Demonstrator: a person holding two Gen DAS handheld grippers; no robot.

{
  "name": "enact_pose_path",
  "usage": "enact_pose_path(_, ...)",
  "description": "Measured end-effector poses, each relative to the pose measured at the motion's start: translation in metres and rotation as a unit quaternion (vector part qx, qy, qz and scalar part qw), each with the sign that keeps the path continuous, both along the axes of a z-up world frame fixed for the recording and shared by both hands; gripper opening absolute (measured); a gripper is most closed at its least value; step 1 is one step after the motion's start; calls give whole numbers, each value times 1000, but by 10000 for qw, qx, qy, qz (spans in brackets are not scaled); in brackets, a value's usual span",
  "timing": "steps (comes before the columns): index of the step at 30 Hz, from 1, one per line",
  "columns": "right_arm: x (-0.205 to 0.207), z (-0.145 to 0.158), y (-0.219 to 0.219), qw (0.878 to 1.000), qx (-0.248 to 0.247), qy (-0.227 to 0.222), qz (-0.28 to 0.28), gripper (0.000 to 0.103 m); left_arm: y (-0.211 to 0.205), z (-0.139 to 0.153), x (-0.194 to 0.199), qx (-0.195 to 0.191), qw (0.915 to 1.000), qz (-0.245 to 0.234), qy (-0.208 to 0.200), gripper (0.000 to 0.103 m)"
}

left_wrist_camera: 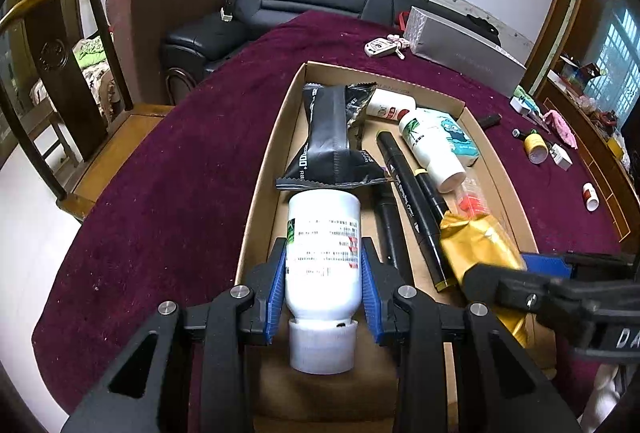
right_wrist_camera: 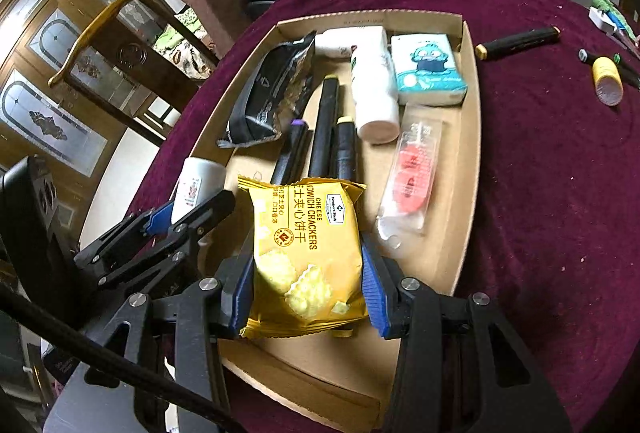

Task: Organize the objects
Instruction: 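Carry the white bottle and cracker bag over the cardboard tray and lower them, then open both grippers to release the bottle and bag into the tray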

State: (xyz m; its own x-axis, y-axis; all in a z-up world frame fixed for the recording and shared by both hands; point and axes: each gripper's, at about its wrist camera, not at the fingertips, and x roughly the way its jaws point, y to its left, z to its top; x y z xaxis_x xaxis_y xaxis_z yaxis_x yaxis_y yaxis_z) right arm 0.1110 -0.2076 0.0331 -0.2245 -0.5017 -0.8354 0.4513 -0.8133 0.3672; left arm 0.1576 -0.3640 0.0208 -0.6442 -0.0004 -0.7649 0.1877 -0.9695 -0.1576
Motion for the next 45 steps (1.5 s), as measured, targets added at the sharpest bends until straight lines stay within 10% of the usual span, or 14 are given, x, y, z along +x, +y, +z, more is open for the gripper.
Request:
enact_pose_path(28,19,-19,-19,9983,297,-27,503,48,-29,42,25,618,9939,418,812,40)
enact_pose_path(45,20,20,33,9973,-602,395,147,59,2,65,31,748,9945,144,717,53)
